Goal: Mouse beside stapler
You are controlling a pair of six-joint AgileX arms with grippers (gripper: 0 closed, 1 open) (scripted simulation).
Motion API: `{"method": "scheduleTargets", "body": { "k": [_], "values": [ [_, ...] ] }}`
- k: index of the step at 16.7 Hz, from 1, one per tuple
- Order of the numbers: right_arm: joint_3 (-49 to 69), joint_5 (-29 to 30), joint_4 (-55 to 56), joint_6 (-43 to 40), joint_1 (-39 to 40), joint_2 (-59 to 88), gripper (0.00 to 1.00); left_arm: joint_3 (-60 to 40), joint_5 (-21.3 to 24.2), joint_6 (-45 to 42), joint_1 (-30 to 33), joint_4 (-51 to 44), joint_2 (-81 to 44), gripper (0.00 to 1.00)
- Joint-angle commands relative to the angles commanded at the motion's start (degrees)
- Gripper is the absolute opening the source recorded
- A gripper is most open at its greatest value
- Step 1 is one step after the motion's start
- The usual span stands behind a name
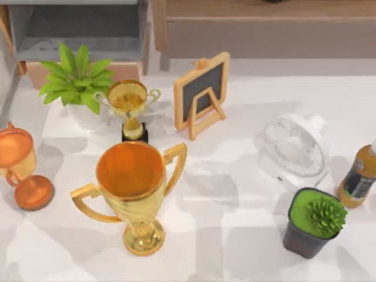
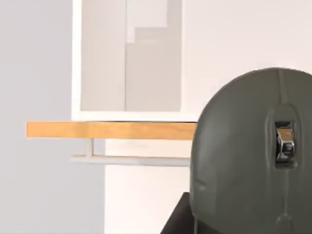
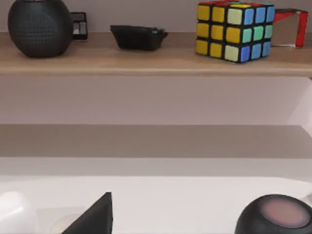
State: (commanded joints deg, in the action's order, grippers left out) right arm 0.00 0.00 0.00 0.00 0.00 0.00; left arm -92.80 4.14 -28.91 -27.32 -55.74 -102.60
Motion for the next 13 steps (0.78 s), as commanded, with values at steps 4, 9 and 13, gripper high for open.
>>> {"method": "scheduleTargets", "body": {
  "k": [4,9,13],
  "values": [
    [0.0,0.0,0.0,0.0,0.0,0.0,1.0,13.37,-0.72,-1.6,-2.27,3.7,5.46,0.0],
    [0.0,0.0,0.0,0.0,0.0,0.0,1.0,28.23,-1.19,-3.0,-3.32,7.86,7.86,0.0],
    [0.0,0.0,0.0,0.0,0.0,0.0,1.0,35.88,-1.24,-3.56,-3.22,10.11,7.87,0.0]
  ]
}}
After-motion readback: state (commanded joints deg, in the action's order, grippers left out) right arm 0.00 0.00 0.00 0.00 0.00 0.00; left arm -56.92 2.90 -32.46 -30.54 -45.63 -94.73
